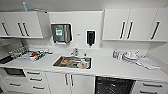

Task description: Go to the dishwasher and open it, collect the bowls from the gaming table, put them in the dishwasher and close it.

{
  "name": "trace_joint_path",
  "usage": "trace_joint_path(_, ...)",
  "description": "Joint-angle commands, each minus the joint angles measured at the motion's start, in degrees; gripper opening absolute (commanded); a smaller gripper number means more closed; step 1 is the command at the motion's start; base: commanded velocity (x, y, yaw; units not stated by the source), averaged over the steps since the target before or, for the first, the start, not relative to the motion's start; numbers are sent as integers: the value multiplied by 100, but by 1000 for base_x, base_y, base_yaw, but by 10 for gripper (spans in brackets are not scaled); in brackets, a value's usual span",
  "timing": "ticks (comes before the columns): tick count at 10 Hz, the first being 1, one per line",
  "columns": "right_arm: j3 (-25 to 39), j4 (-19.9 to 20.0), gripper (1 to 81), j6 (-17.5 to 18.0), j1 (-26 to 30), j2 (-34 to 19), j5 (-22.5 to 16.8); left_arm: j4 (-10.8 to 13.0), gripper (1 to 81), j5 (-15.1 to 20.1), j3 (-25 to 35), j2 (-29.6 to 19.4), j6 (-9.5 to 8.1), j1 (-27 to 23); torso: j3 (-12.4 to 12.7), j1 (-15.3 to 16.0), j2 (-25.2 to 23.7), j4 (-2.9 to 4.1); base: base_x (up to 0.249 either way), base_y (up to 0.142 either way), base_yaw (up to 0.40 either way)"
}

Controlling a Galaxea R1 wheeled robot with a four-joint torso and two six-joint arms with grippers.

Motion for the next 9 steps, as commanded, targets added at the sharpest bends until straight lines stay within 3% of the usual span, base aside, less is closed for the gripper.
trace_joint_path(1,42,3,10,4,270,-7,-241,11,10,585,-241,219,15,-269,0,0,0,0,117,0,0)
trace_joint_path(5,42,3,10,4,261,2,-241,29,10,603,-550,404,15,-305,0,2,2,0,102,0,0)
trace_joint_path(9,51,-6,10,4,279,2,-241,47,10,585,-549,404,15,-305,-2,2,5,0,0,0,0)
